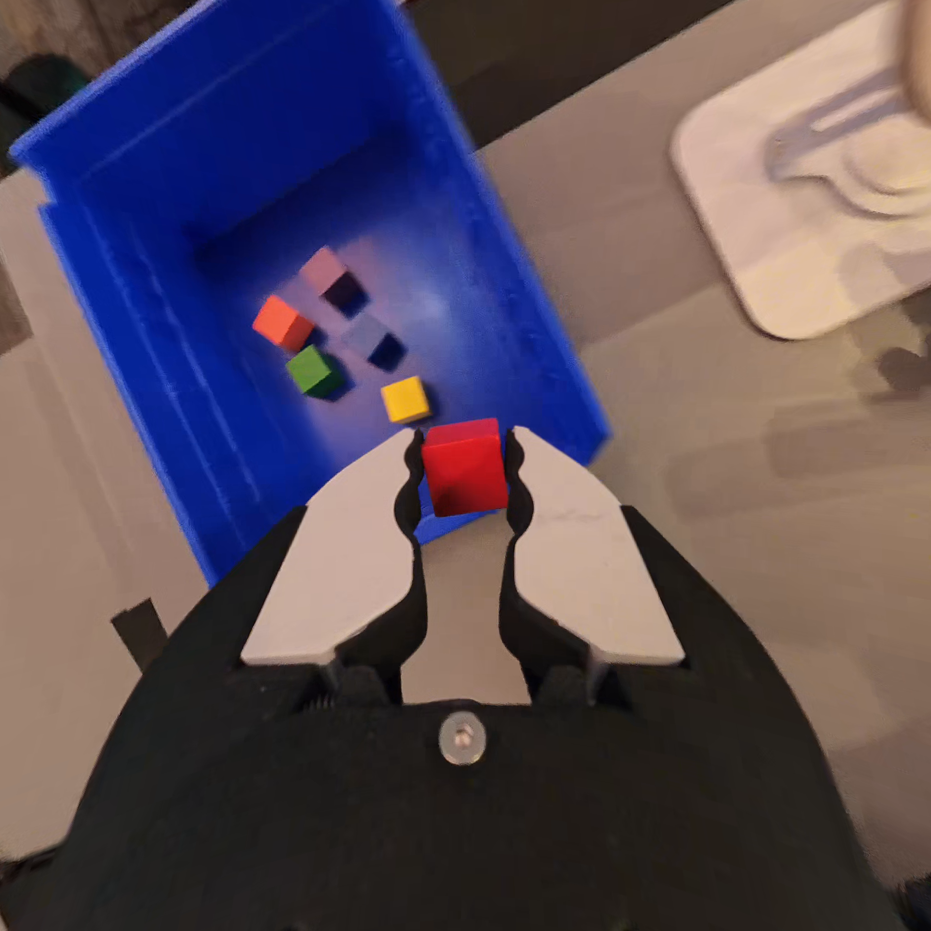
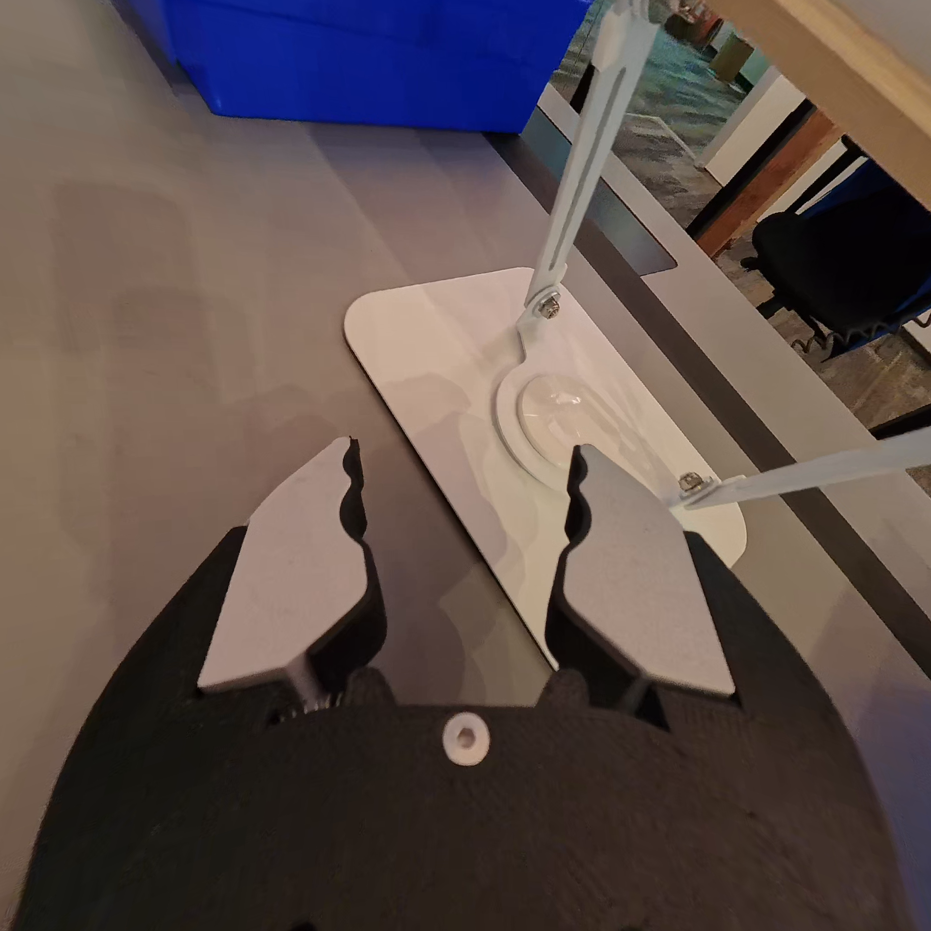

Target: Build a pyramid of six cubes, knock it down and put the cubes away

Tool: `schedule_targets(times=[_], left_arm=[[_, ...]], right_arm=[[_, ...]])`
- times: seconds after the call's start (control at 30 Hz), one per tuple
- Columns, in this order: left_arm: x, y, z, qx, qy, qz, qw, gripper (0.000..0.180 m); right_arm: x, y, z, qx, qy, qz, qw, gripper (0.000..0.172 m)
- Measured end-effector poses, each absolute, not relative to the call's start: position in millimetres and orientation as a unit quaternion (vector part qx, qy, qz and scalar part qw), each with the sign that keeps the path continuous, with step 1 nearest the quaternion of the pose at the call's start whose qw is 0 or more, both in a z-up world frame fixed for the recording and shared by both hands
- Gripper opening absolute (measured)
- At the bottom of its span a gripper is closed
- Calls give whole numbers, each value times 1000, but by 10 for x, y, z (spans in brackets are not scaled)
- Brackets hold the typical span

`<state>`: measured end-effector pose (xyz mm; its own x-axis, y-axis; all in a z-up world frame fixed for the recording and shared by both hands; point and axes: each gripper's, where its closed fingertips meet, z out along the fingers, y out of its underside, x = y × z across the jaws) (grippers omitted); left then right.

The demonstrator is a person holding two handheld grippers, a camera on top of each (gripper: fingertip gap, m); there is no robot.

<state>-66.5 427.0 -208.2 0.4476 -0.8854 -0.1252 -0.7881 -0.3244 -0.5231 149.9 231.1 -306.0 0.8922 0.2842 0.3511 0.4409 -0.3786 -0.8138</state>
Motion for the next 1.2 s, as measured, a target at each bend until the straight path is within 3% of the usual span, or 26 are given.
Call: schedule_targets(times=[0.23,0.5,0.8,1.2], left_arm=[[8,3028,-2015,-662,695,-146,241,30],[605,1746,-2646,-487,851,-140,139,30],[756,1464,-3140,-411,899,-117,96,30],[744,1428,-3365,-369,919,-119,72,30]], right_arm=[[1682,2172,-3082,-829,-226,-73,506,72],[1886,2031,-3089,-832,-224,-67,503,66],[1882,2019,-3116,-833,-235,-66,496,63],[1871,2014,-3130,-834,-240,-66,492,62]])
